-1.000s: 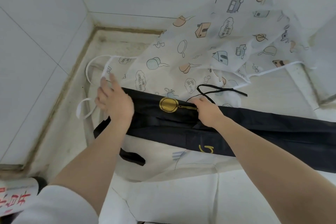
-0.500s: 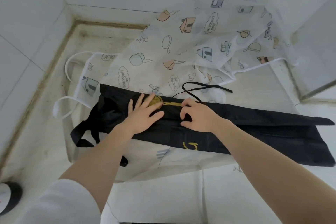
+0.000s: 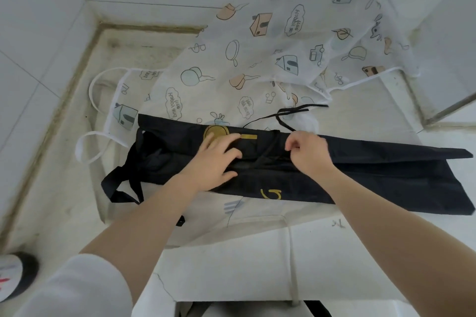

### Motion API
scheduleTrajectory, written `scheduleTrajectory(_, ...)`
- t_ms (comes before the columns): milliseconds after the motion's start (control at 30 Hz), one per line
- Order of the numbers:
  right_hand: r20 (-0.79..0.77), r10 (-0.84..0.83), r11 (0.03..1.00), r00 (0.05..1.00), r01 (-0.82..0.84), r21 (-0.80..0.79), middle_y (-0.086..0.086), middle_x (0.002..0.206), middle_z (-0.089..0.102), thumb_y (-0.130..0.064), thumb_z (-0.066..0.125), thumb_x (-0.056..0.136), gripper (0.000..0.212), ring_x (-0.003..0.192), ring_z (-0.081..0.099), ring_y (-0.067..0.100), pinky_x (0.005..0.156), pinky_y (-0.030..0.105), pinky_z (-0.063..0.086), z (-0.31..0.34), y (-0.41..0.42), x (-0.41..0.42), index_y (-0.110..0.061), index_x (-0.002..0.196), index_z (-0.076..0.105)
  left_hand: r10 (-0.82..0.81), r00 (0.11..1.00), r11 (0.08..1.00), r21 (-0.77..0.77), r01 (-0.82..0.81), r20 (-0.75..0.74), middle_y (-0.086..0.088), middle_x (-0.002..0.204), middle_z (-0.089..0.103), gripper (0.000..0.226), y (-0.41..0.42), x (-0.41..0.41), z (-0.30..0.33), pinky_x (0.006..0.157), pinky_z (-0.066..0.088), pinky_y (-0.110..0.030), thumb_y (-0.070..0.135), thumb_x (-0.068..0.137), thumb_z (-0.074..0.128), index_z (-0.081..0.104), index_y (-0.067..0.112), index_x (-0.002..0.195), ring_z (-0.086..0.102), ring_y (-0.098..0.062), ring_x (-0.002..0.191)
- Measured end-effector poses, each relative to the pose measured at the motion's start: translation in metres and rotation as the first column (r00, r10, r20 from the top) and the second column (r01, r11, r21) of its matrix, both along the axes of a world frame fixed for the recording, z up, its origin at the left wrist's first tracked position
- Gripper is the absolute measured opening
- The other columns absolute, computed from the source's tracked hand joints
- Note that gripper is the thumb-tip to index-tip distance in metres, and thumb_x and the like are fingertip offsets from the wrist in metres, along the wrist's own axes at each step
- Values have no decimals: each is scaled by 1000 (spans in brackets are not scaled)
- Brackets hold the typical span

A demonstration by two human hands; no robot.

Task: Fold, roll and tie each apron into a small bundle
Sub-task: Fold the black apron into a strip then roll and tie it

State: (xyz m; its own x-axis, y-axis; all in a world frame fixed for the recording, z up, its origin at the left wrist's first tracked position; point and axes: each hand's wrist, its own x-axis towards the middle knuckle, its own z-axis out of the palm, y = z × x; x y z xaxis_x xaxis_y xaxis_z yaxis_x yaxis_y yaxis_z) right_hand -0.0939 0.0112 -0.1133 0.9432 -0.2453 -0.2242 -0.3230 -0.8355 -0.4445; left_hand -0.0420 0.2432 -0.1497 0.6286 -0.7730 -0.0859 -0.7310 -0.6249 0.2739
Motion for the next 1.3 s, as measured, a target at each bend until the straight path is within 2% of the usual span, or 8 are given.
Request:
scheduleTrajectory(233, -145, 126, 980, 981, -146, -133, 0, 97, 57, -16, 50, 88, 9, 95, 53, 22, 86, 34, 38, -8, -21, -15, -19, 91, 58, -36, 986, 993, -113, 18, -161, 3, 132, 49, 33, -32, -12, -1, 102, 34, -28, 39, 90, 57, 61, 14, 111, 47, -15, 118)
scheduleTrajectory(400, -41, 393, 915, 918, -396, -81, -2, 113, 56, -37, 56, 90, 36, 104, 52, 17, 89, 33, 45, -13, -13, -28, -16, 119, 51, 37, 989, 999, -30, -41, -145, 4, 121, 54, 19, -38, -10, 5, 88, 44, -33, 29, 95, 50, 61, 13, 97, 54, -17, 103)
scheduleTrajectory(533, 17, 508, 840, 861, -492, -228, 3, 95, 55, -32, 52, 92, 22, 88, 56, 24, 69, 28, 37, -16, -11, -37, -11, 98, 51, 105, 993, 994, 7, -105, -54, 2, 105, 55, 19, -48, -11, 6, 75, 45, -30, 30, 96, 49, 58, 15, 100, 52, -17, 97)
scheduleTrajectory(633, -96, 613, 732, 784, -609, -305, 4, 110, 54, -54, 61, 80, 52, 102, 55, 23, 85, 33, 41, -20, -15, -43, -12, 110, 54, 151, 988, 989, 9, -150, -28, 2, 105, 54, 19, -56, -12, 5, 75, 41, -28, 31, 94, 52, 55, 16, 104, 48, -17, 100)
scheduleTrajectory(767, -213, 592, 696, 777, -626, -352, 4, 127, 46, -33, 52, 88, 43, 122, 45, 22, 104, 38, 32, -16, -9, -42, -14, 126, 44, 125, 992, 992, 25, -124, -33, 0, 110, 52, 23, -54, -15, 1, 78, 45, -31, 32, 96, 47, 58, 15, 107, 49, -19, 102)
scheduleTrajectory(933, -190, 525, 753, 830, -557, -350, 7, 109, 55, -17, 45, 90, 21, 95, 55, 25, 76, 27, 31, -5, 2, -38, -10, 109, 50, 80, 969, 997, 14, -79, -234, 8, 114, 53, 44, -36, -16, 13, 86, 45, -30, 52, 84, 60, 60, 18, 112, 50, -11, 103)
scheduleTrajectory(1033, -222, 459, 794, 860, -509, -332, 6, 101, 60, -18, 42, 91, 11, 82, 49, 25, 70, 26, 27, 8, 2, -31, -12, 95, 51, 54, 948, 990, 139, -11, -314, 4, 124, 57, 38, -26, -11, 27, 95, 45, -32, 22, 82, 62, 60, 15, 120, 53, -15, 113)
scheduleTrajectory(1300, -349, 291, 927, 891, -353, -127, 10, 106, 59, -19, 36, 93, 24, 93, 54, 27, 77, 31, 44, 11, -12, 0, -14, 100, 58, 240, 894, 872, 488, -28, -378, -1, 86, 52, 21, -25, 26, 67, 62, 38, -24, 4, 93, 40, 56, 17, 96, 50, -17, 79)
